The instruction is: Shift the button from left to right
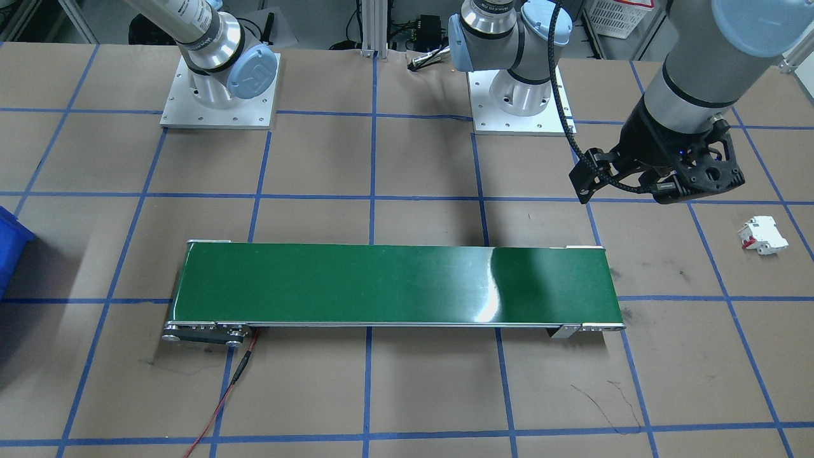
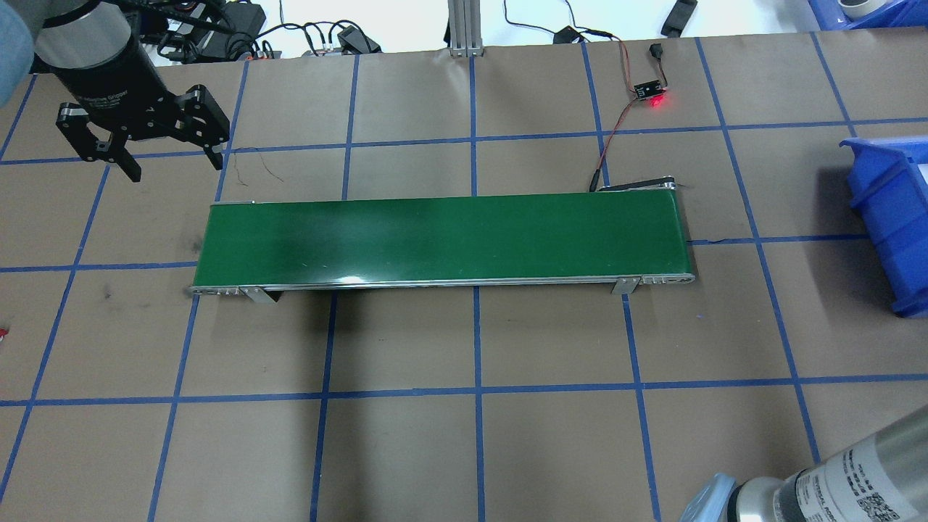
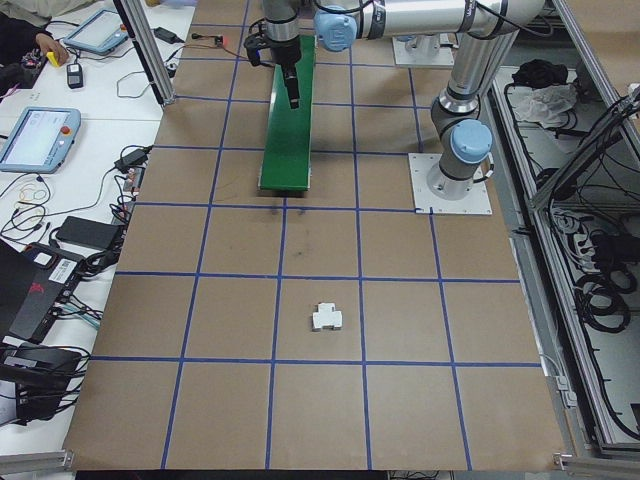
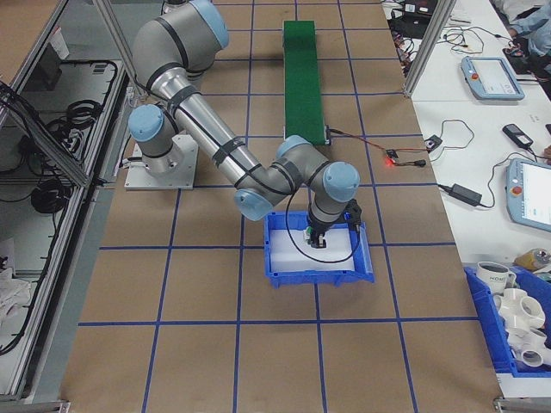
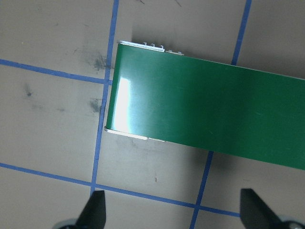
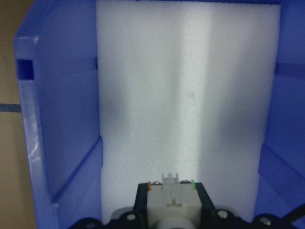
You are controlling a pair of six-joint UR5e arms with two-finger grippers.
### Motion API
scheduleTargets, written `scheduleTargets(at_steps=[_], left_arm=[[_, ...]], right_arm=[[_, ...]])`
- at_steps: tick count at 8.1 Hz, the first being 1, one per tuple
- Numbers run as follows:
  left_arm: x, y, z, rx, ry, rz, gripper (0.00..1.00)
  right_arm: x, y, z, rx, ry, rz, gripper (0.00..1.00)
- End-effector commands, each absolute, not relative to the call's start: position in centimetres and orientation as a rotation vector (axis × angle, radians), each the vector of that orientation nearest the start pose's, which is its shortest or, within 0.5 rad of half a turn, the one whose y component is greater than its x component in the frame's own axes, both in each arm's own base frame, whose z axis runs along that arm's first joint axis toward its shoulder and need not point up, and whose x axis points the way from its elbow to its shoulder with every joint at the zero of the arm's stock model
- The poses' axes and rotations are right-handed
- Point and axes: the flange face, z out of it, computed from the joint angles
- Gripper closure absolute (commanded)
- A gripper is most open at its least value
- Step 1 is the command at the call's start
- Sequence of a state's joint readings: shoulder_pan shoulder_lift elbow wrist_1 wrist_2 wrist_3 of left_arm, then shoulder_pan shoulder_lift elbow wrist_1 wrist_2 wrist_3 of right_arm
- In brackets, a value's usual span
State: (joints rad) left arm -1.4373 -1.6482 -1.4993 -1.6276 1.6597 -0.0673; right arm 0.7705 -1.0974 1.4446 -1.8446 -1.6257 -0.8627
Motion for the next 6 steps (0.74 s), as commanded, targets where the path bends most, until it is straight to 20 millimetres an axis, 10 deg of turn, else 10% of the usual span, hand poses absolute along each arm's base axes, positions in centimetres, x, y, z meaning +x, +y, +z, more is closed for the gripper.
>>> scheduleTargets(at_steps=[1, 6], left_arm=[[-5.4, -53.0, 48.0, -0.302, 3.037, 0.096, 0.00], [-5.3, -53.0, 47.7, -0.297, 3.023, 0.101, 0.00]], right_arm=[[-38.3, -54.9, 26.3, -0.097, 3.076, 0.196, 1.00], [-38.8, -55.3, 22.6, -0.157, 3.078, 0.225, 1.00]])
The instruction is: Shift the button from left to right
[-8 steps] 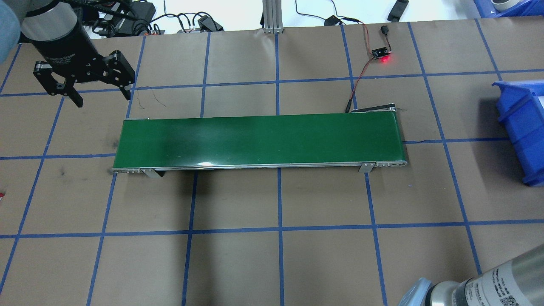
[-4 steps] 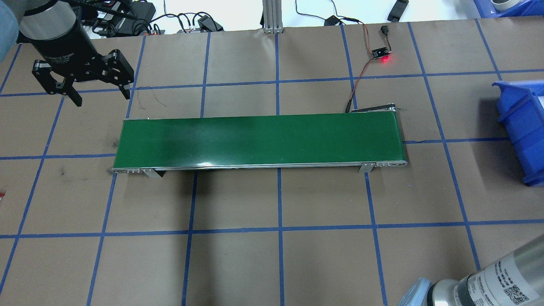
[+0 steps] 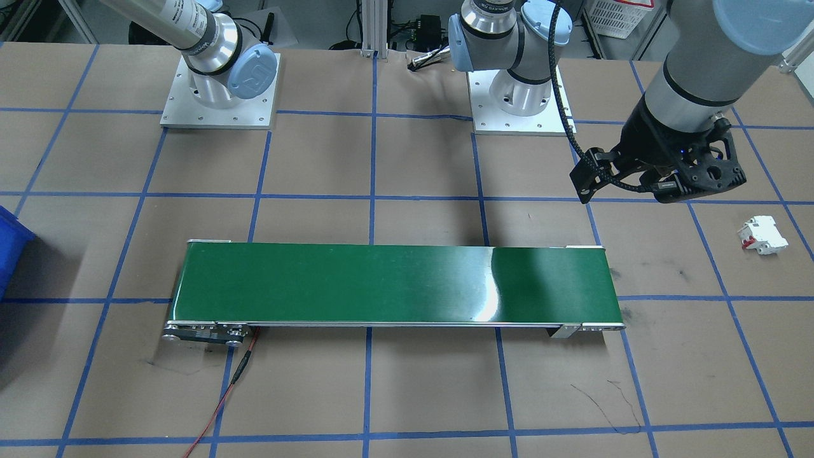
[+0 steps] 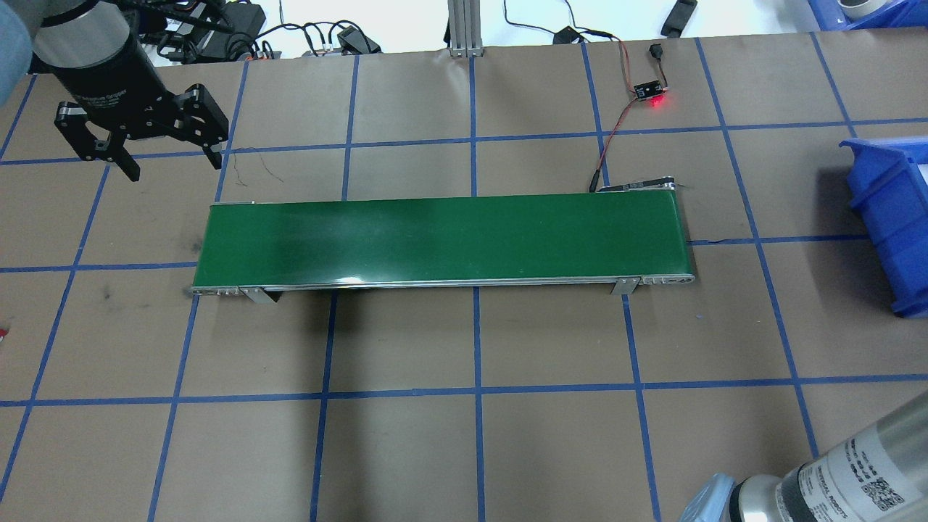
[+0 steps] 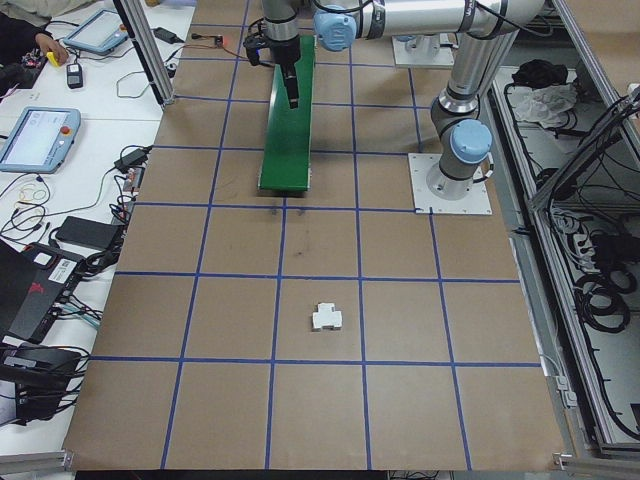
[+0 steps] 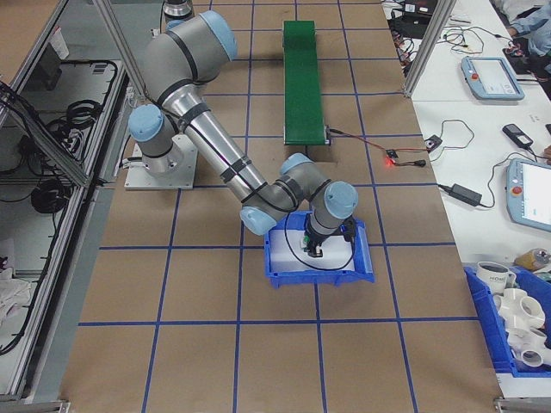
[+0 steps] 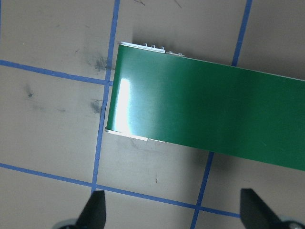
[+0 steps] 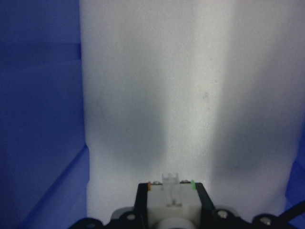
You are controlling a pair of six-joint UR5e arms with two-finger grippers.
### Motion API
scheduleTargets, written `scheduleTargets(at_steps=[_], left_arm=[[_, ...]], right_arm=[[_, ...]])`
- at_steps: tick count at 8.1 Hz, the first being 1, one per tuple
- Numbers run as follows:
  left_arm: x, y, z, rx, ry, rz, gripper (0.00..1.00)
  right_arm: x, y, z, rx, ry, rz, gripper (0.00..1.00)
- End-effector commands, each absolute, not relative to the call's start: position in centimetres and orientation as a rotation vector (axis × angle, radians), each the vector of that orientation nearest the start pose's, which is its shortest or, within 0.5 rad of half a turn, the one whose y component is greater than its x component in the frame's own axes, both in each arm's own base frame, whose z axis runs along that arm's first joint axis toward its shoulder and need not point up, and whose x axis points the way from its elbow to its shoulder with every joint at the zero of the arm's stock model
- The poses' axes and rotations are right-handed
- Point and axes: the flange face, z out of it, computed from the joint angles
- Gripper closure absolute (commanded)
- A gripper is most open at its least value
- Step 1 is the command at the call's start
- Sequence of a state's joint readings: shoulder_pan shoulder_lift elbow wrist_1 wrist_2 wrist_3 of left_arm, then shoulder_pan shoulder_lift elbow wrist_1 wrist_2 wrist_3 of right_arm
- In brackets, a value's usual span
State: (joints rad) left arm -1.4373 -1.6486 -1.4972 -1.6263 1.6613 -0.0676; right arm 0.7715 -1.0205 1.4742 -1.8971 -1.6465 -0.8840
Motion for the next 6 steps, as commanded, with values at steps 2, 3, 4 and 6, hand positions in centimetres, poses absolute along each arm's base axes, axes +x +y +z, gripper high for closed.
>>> scheduleTargets(at_steps=[2, 3, 4, 6], left_arm=[[-4.9, -52.9, 47.9, -0.292, 2.987, 0.099, 0.00], [-5.0, -52.9, 47.8, -0.292, 2.990, 0.104, 0.00], [-4.9, -53.0, 48.0, -0.292, 2.987, 0.099, 0.00], [-4.8, -53.0, 47.9, -0.294, 2.987, 0.102, 0.00]], right_arm=[[-39.4, -55.6, 22.4, -0.187, 3.124, 0.207, 0.91], [-39.1, -55.3, 21.5, -0.216, 3.112, 0.221, 0.83], [-39.0, -55.2, 21.3, -0.223, 3.116, 0.211, 0.60], [-38.9, -55.2, 21.6, -0.224, 3.119, 0.200, 0.31]])
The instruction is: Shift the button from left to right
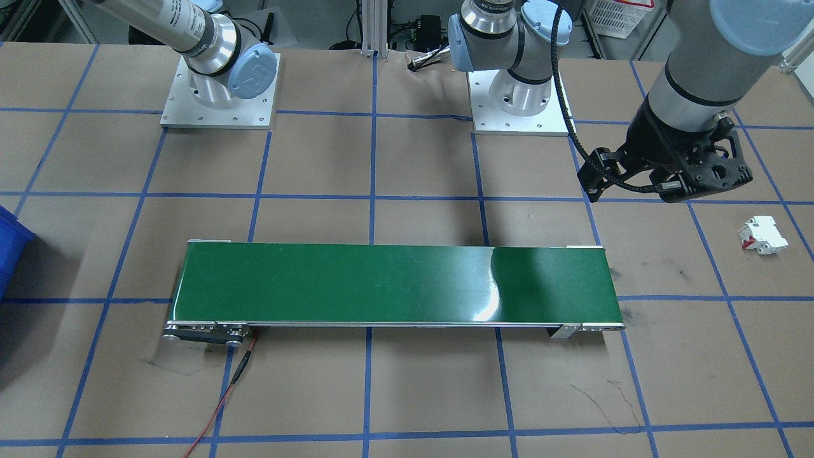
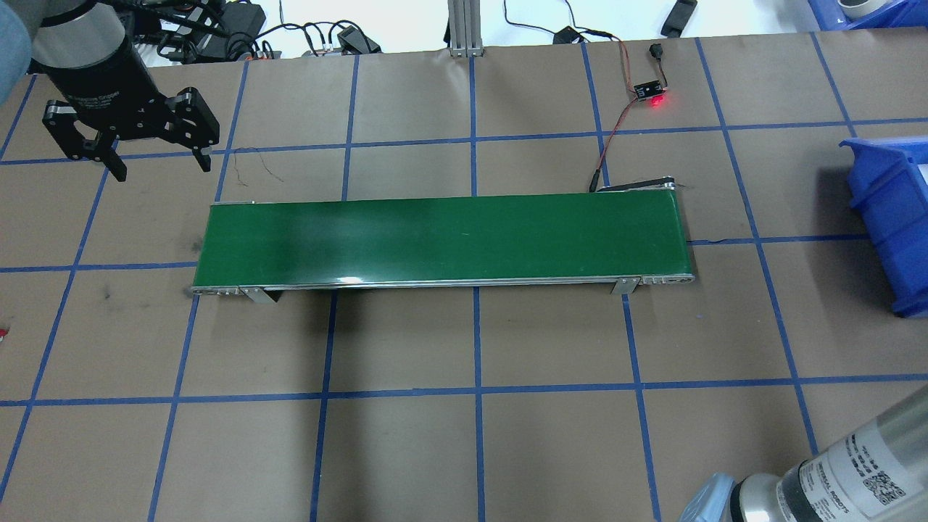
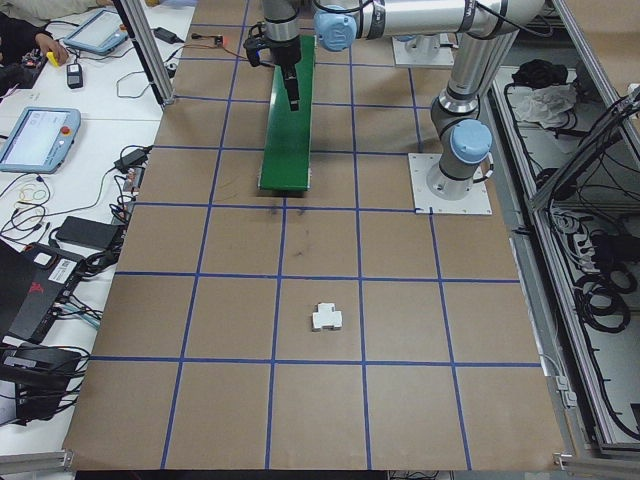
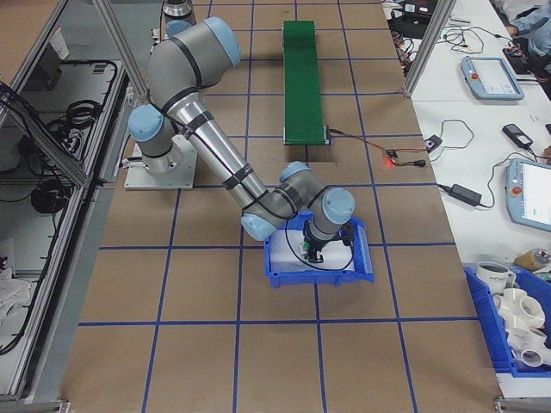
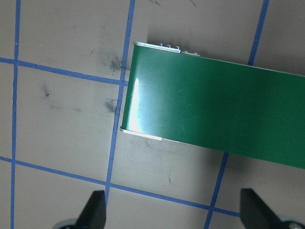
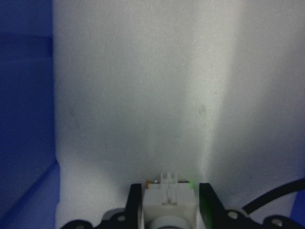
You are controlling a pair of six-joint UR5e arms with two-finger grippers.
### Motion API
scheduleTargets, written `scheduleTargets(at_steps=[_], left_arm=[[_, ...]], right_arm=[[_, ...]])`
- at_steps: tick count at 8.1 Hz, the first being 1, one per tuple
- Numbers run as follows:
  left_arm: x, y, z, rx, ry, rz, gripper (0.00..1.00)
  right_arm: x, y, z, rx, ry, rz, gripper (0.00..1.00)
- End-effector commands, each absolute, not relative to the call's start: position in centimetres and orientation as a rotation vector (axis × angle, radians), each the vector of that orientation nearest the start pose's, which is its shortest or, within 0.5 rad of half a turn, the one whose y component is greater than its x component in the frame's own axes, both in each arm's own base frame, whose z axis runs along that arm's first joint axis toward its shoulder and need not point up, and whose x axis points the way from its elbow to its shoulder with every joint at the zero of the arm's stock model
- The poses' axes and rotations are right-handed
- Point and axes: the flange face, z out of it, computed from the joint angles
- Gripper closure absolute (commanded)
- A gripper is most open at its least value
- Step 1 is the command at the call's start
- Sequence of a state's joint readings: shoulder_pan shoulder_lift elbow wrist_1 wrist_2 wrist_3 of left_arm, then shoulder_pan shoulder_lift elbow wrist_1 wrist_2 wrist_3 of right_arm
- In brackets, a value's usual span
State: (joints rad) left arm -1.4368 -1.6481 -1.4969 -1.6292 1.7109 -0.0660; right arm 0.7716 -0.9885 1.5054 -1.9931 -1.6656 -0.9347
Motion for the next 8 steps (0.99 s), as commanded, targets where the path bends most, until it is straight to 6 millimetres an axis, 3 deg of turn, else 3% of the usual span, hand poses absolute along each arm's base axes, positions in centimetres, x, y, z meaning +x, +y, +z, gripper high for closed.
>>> scheduleTargets(at_steps=[1, 2, 5, 7, 8], left_arm=[[-4.8, -53.0, 48.0, -0.295, 2.987, 0.099, 0.00], [-4.8, -53.0, 47.9, -0.294, 2.987, 0.102, 0.00], [-4.9, -53.0, 47.7, -0.292, 2.988, 0.111, 0.00], [-5.0, -52.8, 48.2, -0.297, 3.000, 0.097, 0.00], [-5.0, -52.9, 48.3, -0.307, 3.005, 0.094, 0.00]], right_arm=[[-38.8, -55.2, 22.0, -0.226, 3.120, 0.190, 0.17], [-38.8, -55.1, 23.3, -0.228, 3.134, 0.167, 0.09], [-37.5, -53.7, 29.8, -0.238, 3.163, 0.131, 0.03], [-35.2, -52.5, 35.4, -0.232, 3.181, 0.097, 0.00], [-32.0, -52.9, 38.7, -0.280, 3.185, 0.023, 0.00]])
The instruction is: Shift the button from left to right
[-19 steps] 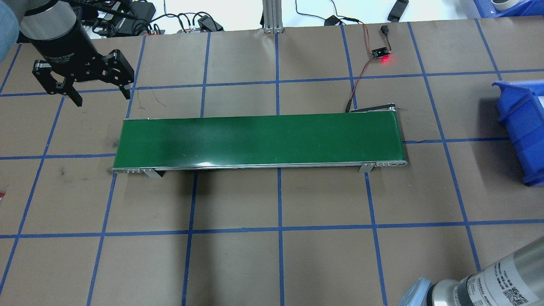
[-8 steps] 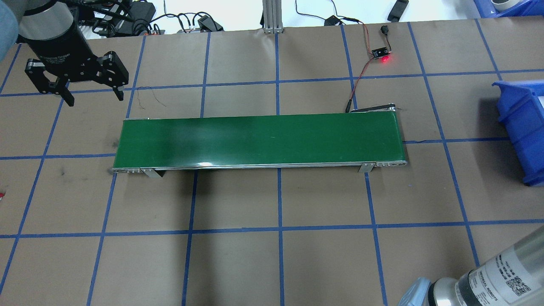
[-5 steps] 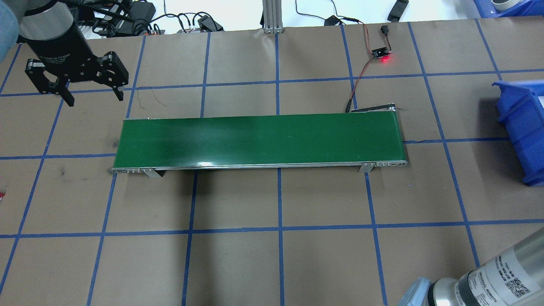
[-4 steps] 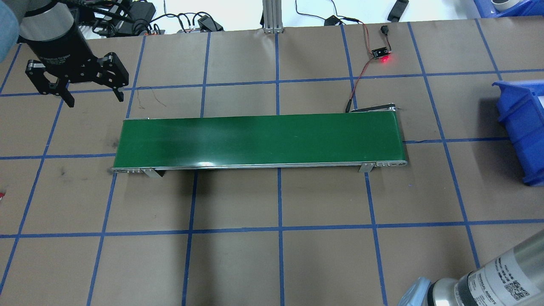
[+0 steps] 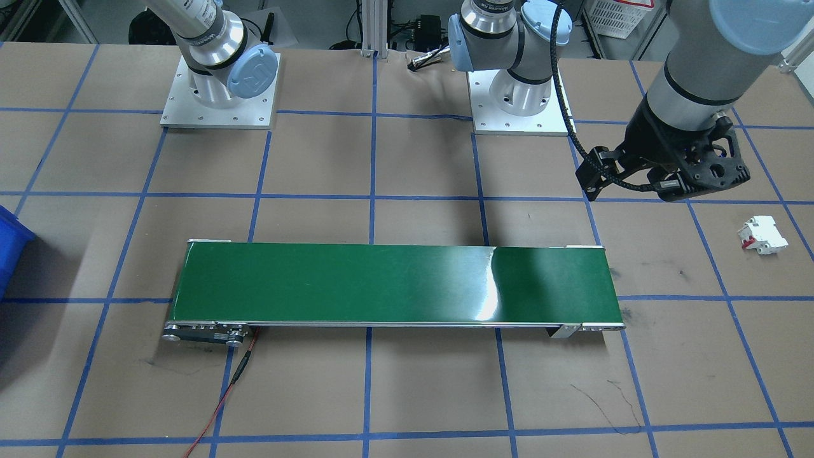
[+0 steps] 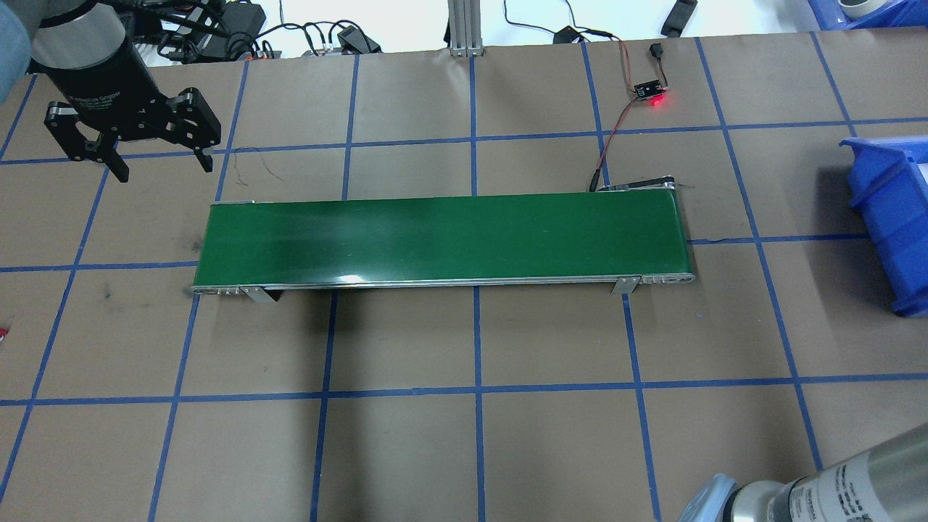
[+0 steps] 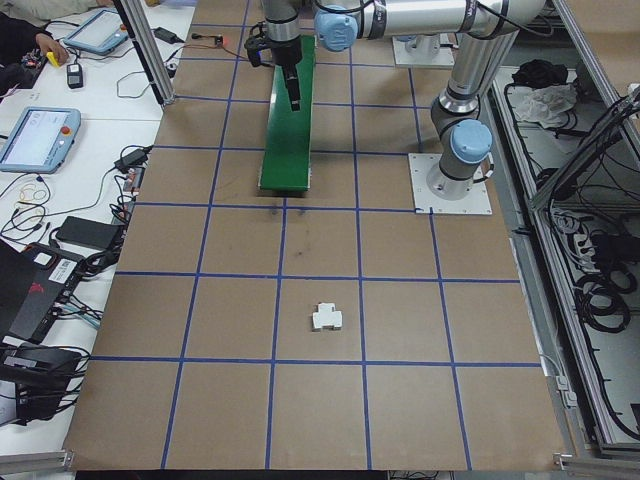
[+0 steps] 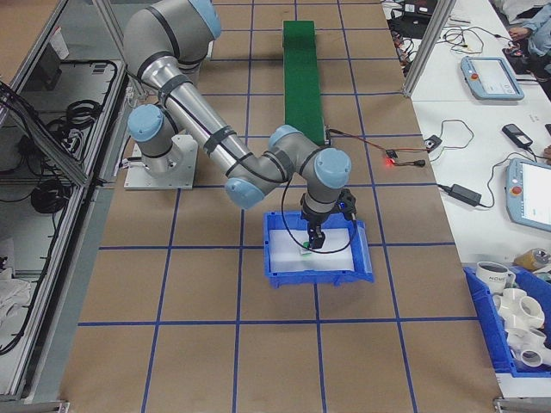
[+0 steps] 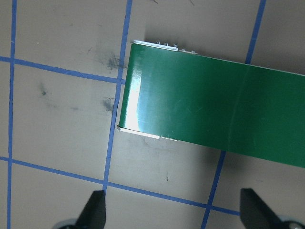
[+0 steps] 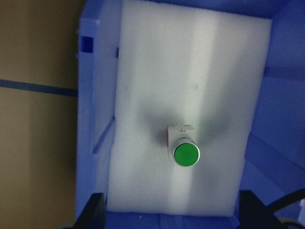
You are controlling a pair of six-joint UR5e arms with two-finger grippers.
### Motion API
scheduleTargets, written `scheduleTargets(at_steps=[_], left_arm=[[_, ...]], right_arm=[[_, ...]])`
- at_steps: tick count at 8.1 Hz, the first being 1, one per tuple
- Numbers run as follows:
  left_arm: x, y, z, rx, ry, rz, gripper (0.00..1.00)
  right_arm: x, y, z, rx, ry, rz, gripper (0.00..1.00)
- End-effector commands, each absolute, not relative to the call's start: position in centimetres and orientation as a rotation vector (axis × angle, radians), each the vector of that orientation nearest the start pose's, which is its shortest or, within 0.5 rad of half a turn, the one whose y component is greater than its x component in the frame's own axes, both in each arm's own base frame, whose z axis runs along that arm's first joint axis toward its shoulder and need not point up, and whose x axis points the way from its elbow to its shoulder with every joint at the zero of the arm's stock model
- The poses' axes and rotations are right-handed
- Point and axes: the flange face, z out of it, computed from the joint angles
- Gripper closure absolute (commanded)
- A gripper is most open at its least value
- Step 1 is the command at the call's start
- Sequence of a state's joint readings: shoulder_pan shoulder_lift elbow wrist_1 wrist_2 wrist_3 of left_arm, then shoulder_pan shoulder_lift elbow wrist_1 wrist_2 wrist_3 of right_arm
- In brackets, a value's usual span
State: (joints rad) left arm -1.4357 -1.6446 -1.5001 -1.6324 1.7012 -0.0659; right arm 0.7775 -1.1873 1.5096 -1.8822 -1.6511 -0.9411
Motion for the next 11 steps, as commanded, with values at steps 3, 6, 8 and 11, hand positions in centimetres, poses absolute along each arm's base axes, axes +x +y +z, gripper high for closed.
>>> scheduleTargets(at_steps=[3, 6, 8, 11], left_arm=[[-5.0, -53.1, 48.2, -0.293, 2.991, 0.094, 0.00], [-5.0, -53.0, 48.5, -0.293, 3.001, 0.085, 0.00], [-5.0, -52.9, 48.5, -0.298, 3.006, 0.094, 0.00], [-5.7, -52.9, 48.6, -0.307, 3.069, 0.088, 0.00]], right_arm=[[-15.6, -53.9, 46.3, -0.182, 3.180, 0.004, 0.00], [2.1, -53.9, 50.1, -0.202, 3.139, -0.142, 0.00], [13.8, -52.6, 50.4, -0.169, 3.068, -0.190, 0.00], [17.9, -51.5, 50.1, -0.203, 3.075, -0.186, 0.00]])
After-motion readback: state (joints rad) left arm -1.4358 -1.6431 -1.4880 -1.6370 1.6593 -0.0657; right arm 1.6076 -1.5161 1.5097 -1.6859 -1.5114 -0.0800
